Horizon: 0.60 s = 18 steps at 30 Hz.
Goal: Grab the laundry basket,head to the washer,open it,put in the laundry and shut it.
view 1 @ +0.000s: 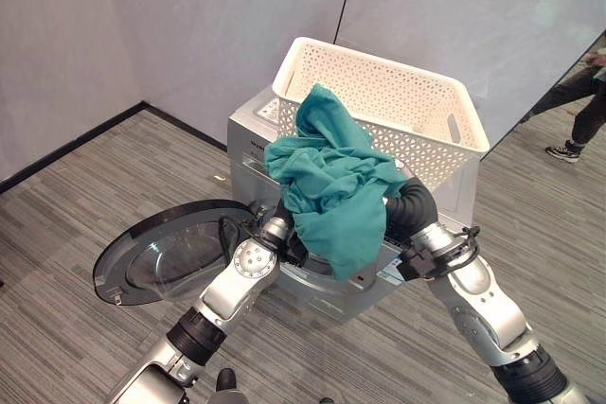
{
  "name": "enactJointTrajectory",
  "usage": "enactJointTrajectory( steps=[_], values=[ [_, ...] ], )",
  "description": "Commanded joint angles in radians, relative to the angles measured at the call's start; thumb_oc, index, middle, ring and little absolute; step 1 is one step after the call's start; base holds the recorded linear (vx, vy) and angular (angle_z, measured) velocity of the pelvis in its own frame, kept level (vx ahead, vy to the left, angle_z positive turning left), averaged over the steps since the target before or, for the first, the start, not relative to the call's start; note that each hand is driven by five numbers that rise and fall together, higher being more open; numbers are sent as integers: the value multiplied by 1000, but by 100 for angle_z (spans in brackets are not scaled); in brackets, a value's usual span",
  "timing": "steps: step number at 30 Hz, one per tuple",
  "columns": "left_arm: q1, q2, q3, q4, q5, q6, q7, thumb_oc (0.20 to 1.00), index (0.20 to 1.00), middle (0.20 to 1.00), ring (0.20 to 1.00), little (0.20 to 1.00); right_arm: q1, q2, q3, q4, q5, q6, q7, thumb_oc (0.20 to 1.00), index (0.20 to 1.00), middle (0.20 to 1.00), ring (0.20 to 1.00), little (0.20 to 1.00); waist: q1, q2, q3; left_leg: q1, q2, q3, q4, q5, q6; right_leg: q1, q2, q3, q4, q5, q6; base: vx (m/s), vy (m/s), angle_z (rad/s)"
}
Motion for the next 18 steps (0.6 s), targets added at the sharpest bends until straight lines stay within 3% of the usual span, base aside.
enactJointTrajectory(
  steps=[1, 7, 8, 9, 10, 15, 18],
  values=[
    [-90, -56, 16, -17, -20, -92, 7, 200, 200, 200, 200, 200, -33, 0, 4, -85, 31, -63, 20, 200, 200, 200, 200, 200, -22, -3, -18, 11, -15, 91, -14, -73, 42, 49, 59, -11, 63, -90, -41, -12, -2, 4],
    [-65, -54, 33, -20, -4, -106, 18, 200, 200, 200, 200, 200, -21, -29, 12, -87, 22, -63, 37, 200, 200, 200, 200, 200, -24, -7, -20, 21, -14, 94, -26, -70, 43, 47, 59, -11, 66, -89, -40, -3, 0, 1],
    [-62, -53, 36, -19, -5, -108, 18, 200, 200, 200, 200, 200, -23, -36, 15, -90, 19, -63, 42, 454, 454, 454, 454, 454, -24, -7, -20, 22, -14, 95, -29, -68, 43, 46, 59, -11, 67, -89, -40, 0, 0, 0],
    [-58, -52, 40, -20, -5, -108, 19, 200, 200, 200, 200, 200, -22, -43, 14, -93, 14, -63, 44, 896, 896, 896, 896, 896, -24, -8, -21, 23, -14, 95, -31, -68, 43, 47, 59, -11, 68, -90, -40, 0, 0, 0],
    [-58, -52, 40, -20, -5, -108, 19, 200, 200, 200, 200, 200, -21, -43, 14, -93, 14, -63, 44, 1000, 1000, 1000, 1000, 1000, -24, -7, -21, 23, -14, 95, -31, -67, 43, 46, 59, -11, 68, -90, -40, 0, 0, 0],
    [-35, -45, 56, -24, 6, -117, 6, 200, 200, 200, 200, 200, 1, -70, -21, -95, 18, -73, 57, 1000, 1000, 1000, 1000, 1000, -25, -8, -24, 27, -13, 91, -37, -62, 40, 48, 61, -16, 69, -96, -41, 0, 0, 0],
    [-12, -34, 63, -22, 3, -116, -8, 200, 200, 200, 200, 200, 48, -54, -112, -79, 47, -104, 45, 1000, 1000, 1000, 1000, 1000, -34, -4, -30, 33, -12, 90, -42, -61, 41, 48, 62, -16, 68, -101, -41, 0, 0, 0]
  ],
)
